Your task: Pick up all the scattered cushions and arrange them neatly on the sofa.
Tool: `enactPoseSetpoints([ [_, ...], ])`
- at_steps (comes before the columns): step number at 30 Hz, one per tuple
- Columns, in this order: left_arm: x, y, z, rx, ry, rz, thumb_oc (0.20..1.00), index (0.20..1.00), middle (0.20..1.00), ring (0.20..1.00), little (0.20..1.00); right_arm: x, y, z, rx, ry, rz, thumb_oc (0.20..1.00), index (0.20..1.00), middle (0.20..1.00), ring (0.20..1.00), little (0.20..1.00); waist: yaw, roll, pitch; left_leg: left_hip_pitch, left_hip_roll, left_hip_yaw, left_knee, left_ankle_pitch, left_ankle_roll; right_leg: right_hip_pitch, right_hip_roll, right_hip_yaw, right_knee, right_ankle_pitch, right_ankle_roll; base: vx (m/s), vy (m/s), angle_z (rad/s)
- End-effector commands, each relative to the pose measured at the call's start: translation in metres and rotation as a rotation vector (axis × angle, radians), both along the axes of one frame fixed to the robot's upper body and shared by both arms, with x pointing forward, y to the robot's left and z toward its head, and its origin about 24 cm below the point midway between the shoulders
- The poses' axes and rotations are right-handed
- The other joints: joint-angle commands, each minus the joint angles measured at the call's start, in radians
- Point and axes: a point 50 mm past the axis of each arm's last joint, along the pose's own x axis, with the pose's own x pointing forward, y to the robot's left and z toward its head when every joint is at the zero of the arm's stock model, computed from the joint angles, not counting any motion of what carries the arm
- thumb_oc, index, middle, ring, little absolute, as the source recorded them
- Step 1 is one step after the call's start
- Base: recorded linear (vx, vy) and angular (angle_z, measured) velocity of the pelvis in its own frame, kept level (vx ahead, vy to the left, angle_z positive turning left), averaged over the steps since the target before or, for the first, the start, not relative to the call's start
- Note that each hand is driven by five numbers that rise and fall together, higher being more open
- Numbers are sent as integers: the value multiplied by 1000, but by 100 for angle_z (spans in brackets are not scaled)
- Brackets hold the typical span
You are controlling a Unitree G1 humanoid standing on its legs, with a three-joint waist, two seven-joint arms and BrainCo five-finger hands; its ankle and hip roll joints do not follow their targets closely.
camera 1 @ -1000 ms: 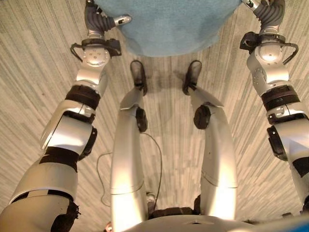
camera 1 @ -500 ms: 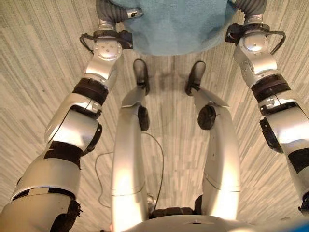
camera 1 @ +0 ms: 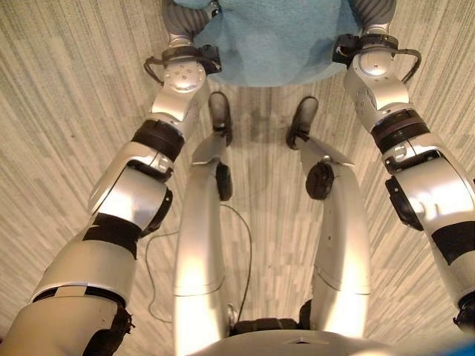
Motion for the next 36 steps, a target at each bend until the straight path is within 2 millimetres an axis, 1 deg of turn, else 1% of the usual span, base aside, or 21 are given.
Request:
enactPoseSetpoints([
  [1, -20, -47, 26, -73, -195, -224, 200, 200, 200, 200, 200, -35, 104, 21, -68, -209, 391, 200, 200, 200, 200, 200, -27, 53, -118, -9, -18, -144, 56, -96, -51, 51, 1, 3, -37, -15, 175, -24, 34, 2],
  [3, -23, -48, 17, -83, -195, -245, 200, 200, 200, 200, 200, -37, 101, 19, -92, -229, 391, 200, 200, 200, 200, 200, -25, 57, -149, 9, -19, -142, 15, -88, -50, 77, 6, -18, -76, -10, 177, -61, 41, 0],
  [6, -30, -54, -2, -105, -191, -298, 200, 200, 200, 200, 200, -40, 85, 9, -75, -253, 388, 200, 200, 200, 200, 200, -27, 61, -166, 151, -27, -133, -122, -64, -51, 209, 15, -40, -177, 6, 183, -129, 50, 2],
  [8, -34, -57, -16, -129, -176, -326, 200, 200, 200, 200, 200, -41, 76, -1, -56, -249, 386, 200, 200, 200, 200, 200, -25, 60, -166, 227, -34, -136, -189, -49, -53, 288, 17, -53, -233, 17, 185, -100, 34, 14],
  [10, -41, -60, -35, -155, -157, -363, 200, 200, 200, 200, 200, -45, 65, -18, -61, -247, 378, 200, 200, 200, 200, 200, -24, 61, -169, 321, -37, -144, -272, -27, -61, 381, 12, -74, -299, 32, 191, -119, 18, 14],
  [11, -50, -59, -51, -171, -153, -390, 200, 200, 200, 200, 200, -51, 57, -37, -73, -242, 369, 200, 200, 200, 200, 200, -22, 61, -177, 402, -42, -158, -354, 26, -68, 465, 3, -96, -380, 81, 187, -127, 3, 7],
  [12, -54, -57, -60, -133, -144, -382, 200, 200, 200, 200, 200, -55, 51, -47, -85, -240, 352, 200, 200, 200, 200, 200, -20, 63, -185, 445, -45, -164, -383, 33, -72, 509, -5, -101, -402, 86, 187, -84, 6, 18],
  [13, -57, -55, -67, -112, -137, -376, 200, 200, 200, 200, 200, -57, 48, -55, -89, -232, 345, 200, 200, 200, 200, 200, -20, 64, -191, 473, -45, -171, -399, 32, -74, 537, -11, -107, -417, 89, 188, 33, 9, 21],
  [14, -61, -52, -86, -122, -90, -380, 200, 200, 200, 200, 200, -60, 41, -72, -72, -202, 334, 200, 200, 200, 200, 200, -14, 68, -202, 535, -49, -174, -428, 37, -78, 597, -20, -123, -435, 90, 189, 61, 25, 22],
  [19, -75, -36, -145, -138, 75, -370, 200, 200, 200, 200, 200, -70, 27, -132, -61, -38, 329, 200, 200, 200, 200, 200, 5, 62, -224, 752, -56, -184, -508, 38, -77, 803, -33, -162, -505, 93, 191, 40, 20, 16],
  [20, -75, -36, -146, -138, 75, -370, 200, 200, 200, 200, 200, -70, 27, -132, -60, -38, 329, 200, 200, 200, 200, 200, 6, 62, -221, 757, -56, -184, -510, 38, -77, 808, -32, -163, -508, 93, 191, 39, 8, 7],
  [22, -83, -27, -169, -165, 145, -354, 200, 200, 200, 200, 200, -77, 19, -159, -47, 41, 315, 200, 200, 200, 200, 200, 13, 57, -226, 865, -54, -186, -549, 36, -77, 912, -32, -184, -543, 101, 196, 74, 24, 7],
  [23, -93, -18, -189, -183, 204, -345, 200, 200, 200, 200, 200, -84, 14, -181, -34, 113, 312, 200, 200, 200, 200, 200, 22, 49, -232, 969, -54, -182, -574, 29, -75, 1019, -28, -197, -579, 103, 197, 137, 56, 7],
  [25, -102, -11, -208, -200, 265, -326, 200, 200, 200, 200, 200, -93, 12, -202, -24, 181, 316, 200, 200, 200, 200, 200, 29, 46, -237, 1068, -53, -180, -600, 25, -73, 1121, -23, -208, -609, 105, 198, 135, 65, 12],
  [27, -110, -2, -223, -209, 318, -302, 200, 200, 200, 200, 200, -99, 6, -217, -19, 229, 306, 200, 200, 200, 200, 200, 39, 40, -247, 1155, -56, -177, -617, 16, -71, 1223, -13, -213, -649, 103, 200, 113, 77, 15],
  [28, -114, 3, -230, -206, 340, -286, 200, 200, 200, 200, 200, -102, 5, -221, -17, 246, 308, 200, 200, 200, 200, 200, 42, 38, -257, 1191, -56, -171, -623, 11, -70, 1263, -10, -215, -662, 102, 201, 77, 64, 4],
  [29, -114, 3, -230, -206, 340, -286, 200, 200, 200, 200, 200, -102, 5, -222, -17, 246, 308, 200, 200, 200, 200, 200, 43, 38, -255, 1194, -56, -171, -624, 11, -70, 1265, -10, -215, -663, 102, 201, 180, 160, -3],
  [30, -125, 13, -244, -201, 389, -246, 200, 200, 200, 200, 200, -109, -1, -228, -47, 262, 288, 200, 200, 200, 200, 200, 52, 31, -290, 1284, -51, -156, -645, -8, -59, 1361, 3, -207, -699, 101, 204, 144, 122, -3],
  [31, -125, 13, -244, -201, 389, -246, 200, 200, 200, 200, 200, -109, -1, -228, -47, 262, 288, 200, 200, 200, 200, 200, 50, 30, -291, 1283, -52, -157, -649, -3, -58, 1361, 2, -209, -702, 103, 204, 198, 167, -2],
  [33, -131, 21, -247, -170, 402, -217, 200, 200, 200, 200, 200, -112, -4, -228, -34, 258, 278, 200, 200, 200, 200, 200, 55, 27, -314, 1327, -52, -146, -657, -16, -49, 1405, 5, -201, -711, 101, 209, 105, 127, -22],
  [36, -139, 28, -253, -161, 428, -189, 200, 200, 200, 200, 200, -116, -3, -229, -18, 255, 287, 200, 200, 200, 200, 200, 67, 25, -336, 1397, -58, -138, -654, -47, -24, 1440, 13, -174, -659, 91, 219, 120, 192, -16],
])
